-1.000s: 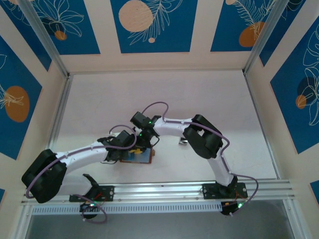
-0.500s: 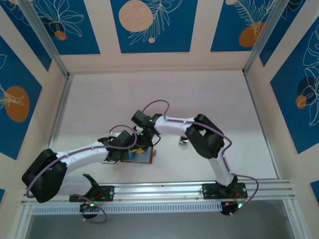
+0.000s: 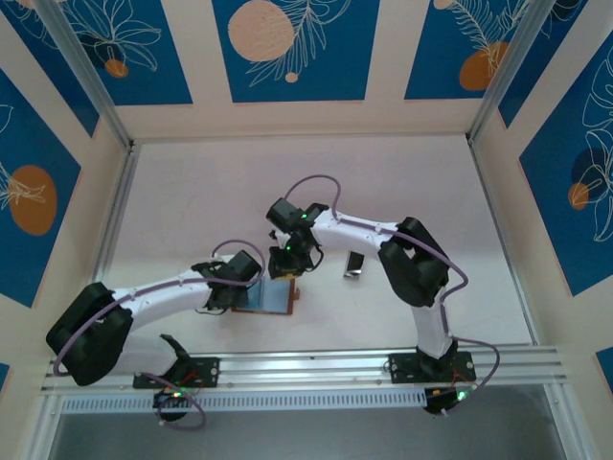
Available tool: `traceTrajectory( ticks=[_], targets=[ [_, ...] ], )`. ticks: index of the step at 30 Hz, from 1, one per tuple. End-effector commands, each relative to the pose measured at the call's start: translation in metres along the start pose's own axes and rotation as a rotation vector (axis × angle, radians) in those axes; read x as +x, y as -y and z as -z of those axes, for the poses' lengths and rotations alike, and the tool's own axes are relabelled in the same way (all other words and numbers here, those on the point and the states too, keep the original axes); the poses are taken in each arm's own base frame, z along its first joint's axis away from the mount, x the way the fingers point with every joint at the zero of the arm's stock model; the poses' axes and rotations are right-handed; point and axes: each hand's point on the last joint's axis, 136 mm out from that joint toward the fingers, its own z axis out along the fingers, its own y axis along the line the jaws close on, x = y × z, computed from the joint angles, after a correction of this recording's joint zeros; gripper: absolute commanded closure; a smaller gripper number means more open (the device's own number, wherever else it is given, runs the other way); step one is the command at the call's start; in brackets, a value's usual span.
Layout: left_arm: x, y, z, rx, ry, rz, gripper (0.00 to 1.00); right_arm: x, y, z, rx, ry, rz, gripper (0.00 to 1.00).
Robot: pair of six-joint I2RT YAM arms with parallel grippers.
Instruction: Put the credit cards into the card holder
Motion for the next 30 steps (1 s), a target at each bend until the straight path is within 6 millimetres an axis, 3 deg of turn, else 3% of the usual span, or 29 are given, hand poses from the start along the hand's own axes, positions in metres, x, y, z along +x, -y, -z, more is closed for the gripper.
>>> traceTrajectory(
  ticks=[1,9,17,24,30],
  targets=[
    [-0.001,0.046,0.001,0.183,-0.019,0.006,0.94,0.01,0.006,-0.016,0.06,-0.047,0.026,0.75],
    [0.0,0.045,0.0,0.18,-0.018,0.004,0.93,0.015,0.022,-0.035,0.166,-0.058,0.024,0.74],
    [0.0,0.046,-0.001,0.185,-0.019,0.006,0.93,0.022,-0.014,-0.064,-0.052,-0.146,0.013,0.74],
    [-0.001,0.048,0.002,0.189,-0.014,-0.011,0.92,0.016,-0.041,-0.062,-0.249,-0.165,-0.023,0.74],
    [-0.009,0.051,0.015,0.229,0.035,-0.034,0.82,0.008,-0.036,-0.07,-0.314,-0.184,-0.089,0.74]
  ],
)
